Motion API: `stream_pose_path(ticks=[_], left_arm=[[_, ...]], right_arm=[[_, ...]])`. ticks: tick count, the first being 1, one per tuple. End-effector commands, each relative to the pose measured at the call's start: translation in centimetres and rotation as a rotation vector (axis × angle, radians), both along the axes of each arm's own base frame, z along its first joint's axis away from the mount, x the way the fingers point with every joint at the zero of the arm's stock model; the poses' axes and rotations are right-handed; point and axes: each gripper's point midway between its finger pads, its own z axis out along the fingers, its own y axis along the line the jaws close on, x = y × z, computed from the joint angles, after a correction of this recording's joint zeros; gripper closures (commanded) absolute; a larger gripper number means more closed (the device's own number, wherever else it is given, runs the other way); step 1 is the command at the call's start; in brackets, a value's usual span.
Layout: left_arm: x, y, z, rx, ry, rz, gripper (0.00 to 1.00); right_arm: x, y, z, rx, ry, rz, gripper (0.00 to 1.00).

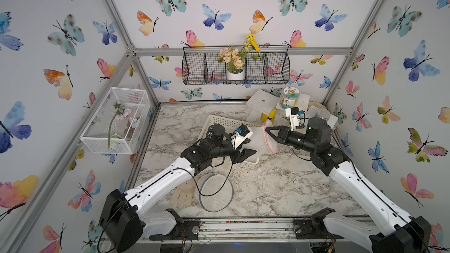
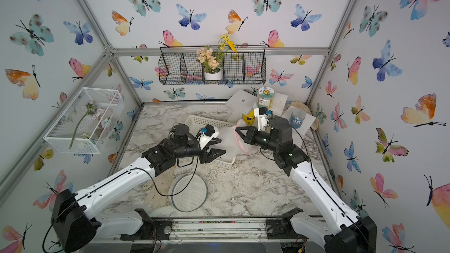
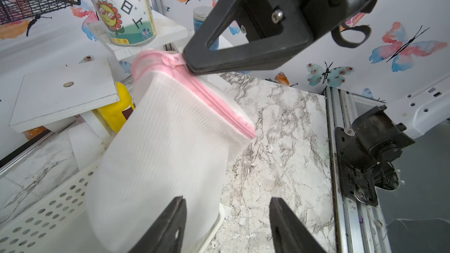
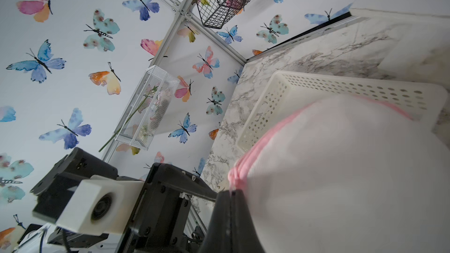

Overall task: Turn the laundry bag inside out
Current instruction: Zip the zipper on the laundry bag.

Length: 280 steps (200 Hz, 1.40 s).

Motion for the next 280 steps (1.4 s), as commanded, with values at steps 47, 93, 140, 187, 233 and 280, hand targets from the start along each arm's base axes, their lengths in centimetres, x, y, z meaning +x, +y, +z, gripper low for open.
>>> stream_pose_path(ticks=[47,93,140,187,233,280], left_arm=[[-0.4,-1.7,3.1,-0.117,0.057,-0.069,0.33],[-2.0,-1.0,4.0,-0.092,0.014,-0.129,0.40],[-6.6,4.5,6.1,-0.058,-0.050,-0.350,0.41],[3.0,6.5,5.4,0.072,-0.268,-0.029,0.36],[3.2,2.8,5.7,-0.014,-0.399,-0.241,0.32],[1.5,-0.8,4.6,-0.004,-0.460,-0.438,0.28]], right_arm=[[-1.0,2.2,3.4,0.039,-0.108,0.052,0.98],[-1.5,2.3,2.7,-0.054,-0.167,0.069,0.98],[-2.8,2.4,0.2,-0.361,-0.303,0.258,0.98],[-4.4,1.8,-0.7,-0.561,-0.533,0.445,0.98],[-4.3,1.0,-2.1,-0.759,-0.755,0.575,0.98],[-4.2,1.4,-1.2,-0.845,-1.135,0.647,0.97]])
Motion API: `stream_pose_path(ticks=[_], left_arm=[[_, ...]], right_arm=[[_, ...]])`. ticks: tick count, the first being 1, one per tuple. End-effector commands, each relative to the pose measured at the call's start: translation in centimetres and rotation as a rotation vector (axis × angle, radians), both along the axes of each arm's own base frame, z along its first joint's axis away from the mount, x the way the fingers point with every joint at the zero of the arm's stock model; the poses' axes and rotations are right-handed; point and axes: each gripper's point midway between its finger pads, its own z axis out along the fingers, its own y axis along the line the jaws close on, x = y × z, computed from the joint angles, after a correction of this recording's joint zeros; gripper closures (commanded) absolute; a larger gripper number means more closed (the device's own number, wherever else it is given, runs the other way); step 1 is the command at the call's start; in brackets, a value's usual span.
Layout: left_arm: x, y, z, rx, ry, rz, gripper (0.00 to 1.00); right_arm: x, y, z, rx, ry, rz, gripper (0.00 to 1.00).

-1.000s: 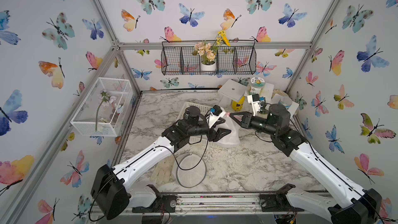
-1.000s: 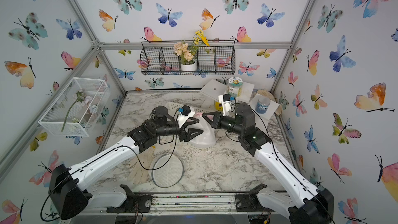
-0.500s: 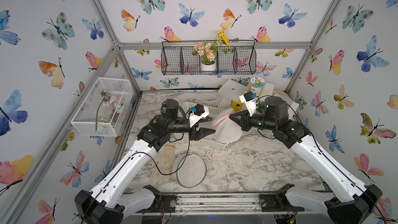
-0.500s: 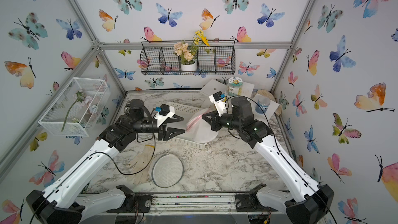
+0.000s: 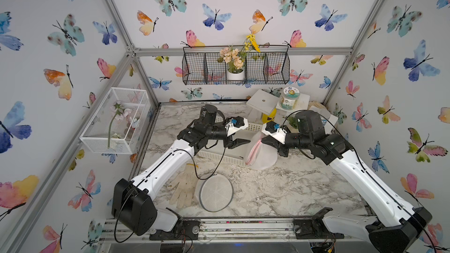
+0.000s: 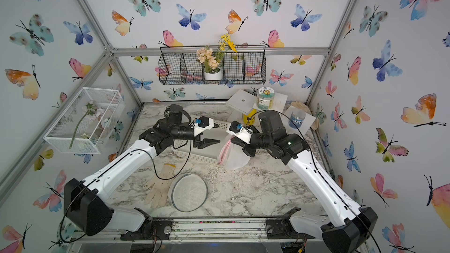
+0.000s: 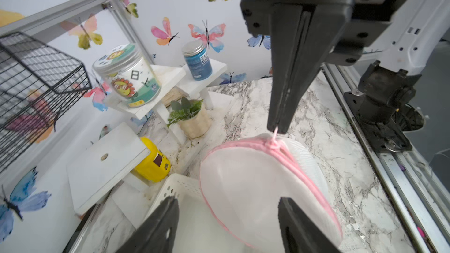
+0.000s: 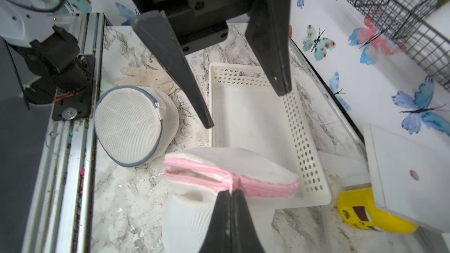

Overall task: Turn the laundry bag inside out
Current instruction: Zip the zipper on the laundry bag.

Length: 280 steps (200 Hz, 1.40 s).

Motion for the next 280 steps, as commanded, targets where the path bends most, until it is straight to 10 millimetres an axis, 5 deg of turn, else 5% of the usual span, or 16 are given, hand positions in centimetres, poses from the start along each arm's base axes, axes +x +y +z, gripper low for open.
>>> stream_pose_path(ticks=[1,46,87,152,179,232,280], left_arm=[[-2.1,-1.6,1.4,-0.033,-0.091,-0.161,0.28],[-3.3,-2.7,-0.3,-0.003,-0.086,-0.252,0.24],[-4.1,-1.6,-1.4,0.047,-0.079,-0.263,0.25],[-2.6,2.3,1.7,0.192,-0.226,-0.086,0.26],[-1.2,3.1,-1.5,0.315,-0.231,-0.072,0.26],[-1.3,1.7,-4.7,0.372,-0.239,-0.155,0.23],[-3.2,0.7,-3.7,0.262,-0.217,-0.228,0.20]], right_arm=[[0.1,0.3,1.0,-0.048,-0.231,0.133,0.97],[-0.3,2.0,1.1,-0.051,-0.319,0.287,0.97],[-0.3,2.8,1.6,-0.053,-0.386,0.323,0.97],[-1.6,3.6,1.3,-0.058,-0.392,0.378,0.97],[-2.3,4.1,0.8,-0.059,-0.384,0.406,0.97],[-3.5,5.2,0.5,-0.050,-0.381,0.460,0.97],[-4.2,6.2,0.5,-0.021,-0.393,0.496,0.97]])
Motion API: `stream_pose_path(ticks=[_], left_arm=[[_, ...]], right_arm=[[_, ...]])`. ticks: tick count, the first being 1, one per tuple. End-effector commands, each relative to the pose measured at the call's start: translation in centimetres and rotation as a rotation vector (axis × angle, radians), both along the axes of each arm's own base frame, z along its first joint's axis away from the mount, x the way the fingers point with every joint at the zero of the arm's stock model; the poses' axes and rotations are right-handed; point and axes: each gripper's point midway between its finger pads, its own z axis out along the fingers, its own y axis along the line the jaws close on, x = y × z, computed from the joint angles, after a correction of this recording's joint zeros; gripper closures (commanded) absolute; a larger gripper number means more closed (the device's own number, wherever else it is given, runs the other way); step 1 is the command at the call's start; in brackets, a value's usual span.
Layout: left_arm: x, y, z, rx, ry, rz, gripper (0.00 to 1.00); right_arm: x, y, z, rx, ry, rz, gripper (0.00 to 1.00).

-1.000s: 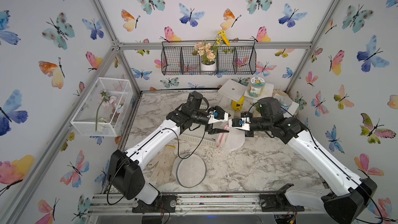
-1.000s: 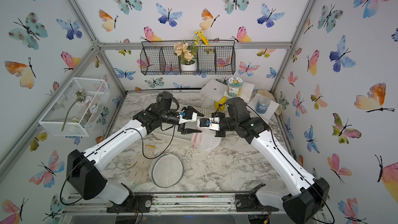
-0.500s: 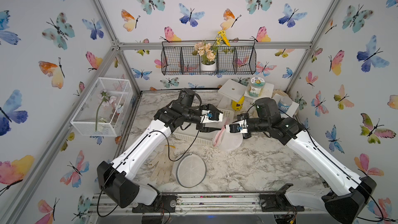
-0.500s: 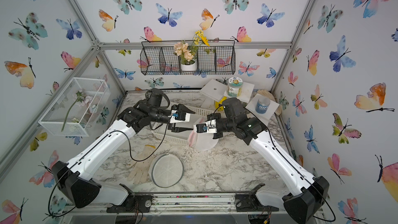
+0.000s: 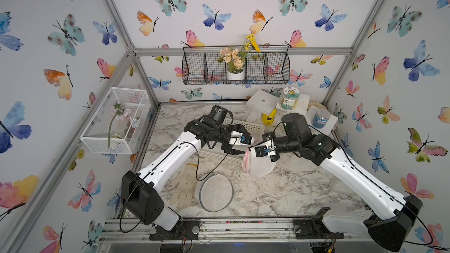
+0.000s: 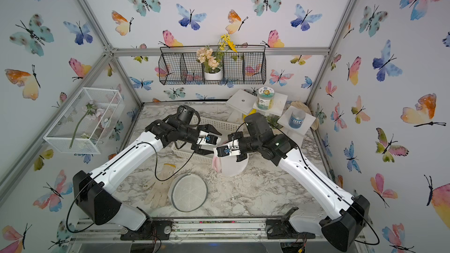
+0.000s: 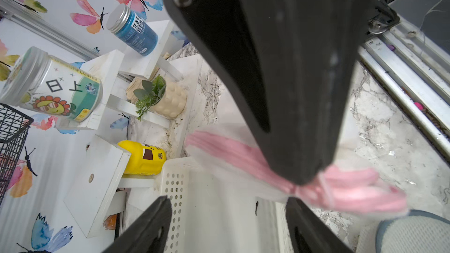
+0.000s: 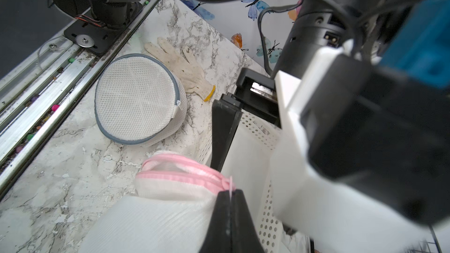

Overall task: Turn the laundry bag inside out
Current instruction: Zip the zipper on the laundry bag.

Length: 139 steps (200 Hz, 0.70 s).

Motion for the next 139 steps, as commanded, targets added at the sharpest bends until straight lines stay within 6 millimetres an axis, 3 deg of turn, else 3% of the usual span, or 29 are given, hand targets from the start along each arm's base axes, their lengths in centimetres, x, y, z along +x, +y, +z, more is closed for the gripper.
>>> stream_pose_path(ticks=[1,58,96,139], left_arm=[[-1.9,-0.4,1.0,-0.068,0.035,-0.071,0.20],[-4.0,-0.1,1.9,-0.203,0.168,-0.097,0.28],[-4.4,1.0,2.9,-0.287,0.233,-0.070,0.43],[-5.4,1.5,2.3,-0.280,0.310,-0.068,0.60]], right_arm=[[-0.6,0.9,0.7,0.044,-0.013,0.053,0.97],[-0.8,0.8,0.6,0.066,-0.014,0.046,0.97],[-1.3,0.4,0.3,0.071,0.003,0.038,0.97],[-1.4,0.4,0.4,0.079,-0.002,0.039,0.97]])
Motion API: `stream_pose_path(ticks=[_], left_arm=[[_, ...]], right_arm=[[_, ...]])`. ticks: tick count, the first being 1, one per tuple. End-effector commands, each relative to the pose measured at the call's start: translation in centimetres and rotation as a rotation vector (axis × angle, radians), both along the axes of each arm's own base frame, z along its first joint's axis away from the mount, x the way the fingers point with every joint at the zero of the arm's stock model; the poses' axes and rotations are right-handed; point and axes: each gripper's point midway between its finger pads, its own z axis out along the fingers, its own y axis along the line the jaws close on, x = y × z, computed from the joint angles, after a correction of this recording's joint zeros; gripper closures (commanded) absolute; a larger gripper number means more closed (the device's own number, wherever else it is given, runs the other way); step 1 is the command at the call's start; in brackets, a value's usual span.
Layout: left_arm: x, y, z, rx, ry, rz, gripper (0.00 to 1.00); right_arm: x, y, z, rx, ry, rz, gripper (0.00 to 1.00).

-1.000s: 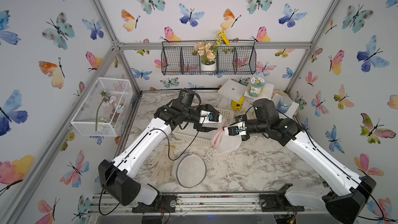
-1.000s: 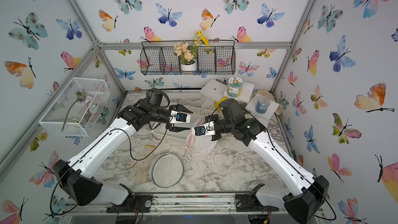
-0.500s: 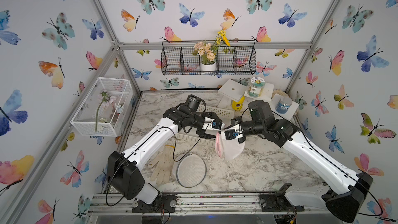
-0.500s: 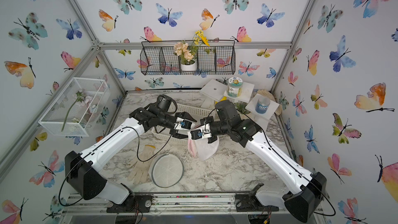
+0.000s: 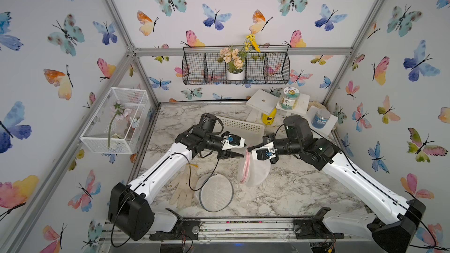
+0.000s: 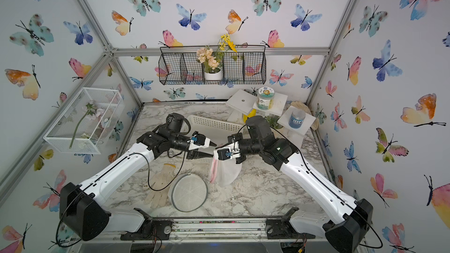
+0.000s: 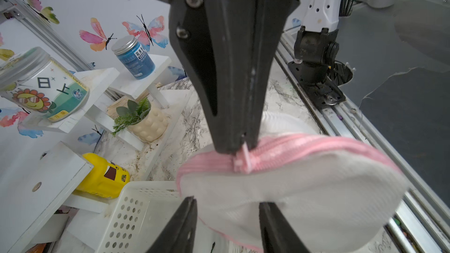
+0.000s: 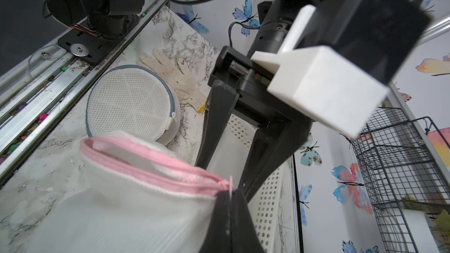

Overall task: Turn the laundry bag inside out
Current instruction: Zip the zipper on the laundry bag.

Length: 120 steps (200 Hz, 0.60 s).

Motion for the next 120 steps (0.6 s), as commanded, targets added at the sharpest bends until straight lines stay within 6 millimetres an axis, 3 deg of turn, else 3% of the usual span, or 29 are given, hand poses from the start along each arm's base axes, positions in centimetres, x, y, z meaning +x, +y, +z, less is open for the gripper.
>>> stream_pose_path(ticks=[1,41,75,120], left_arm=[[-1.6,-0.1,1.7,-0.066,0.054,-0.055,0.60],[-1.7,-0.3,2.1,-0.084,0.076,-0.065,0.65],[-1.3,-0.4,2.7,-0.109,0.066,-0.046,0.38],[-2.6,-0.2,1.8,-0.087,0.177,-0.093,0.30]], right_arm=[[-0.7,0.2,-0.4,0.010,0.032,0.023,0.97],[-1.1,0.5,-0.5,0.016,0.039,0.045,0.97],[-2.0,1.2,-1.1,0.006,0.052,0.080,0.97],[-1.8,2.6,-1.6,0.014,0.026,0.106,0.97]])
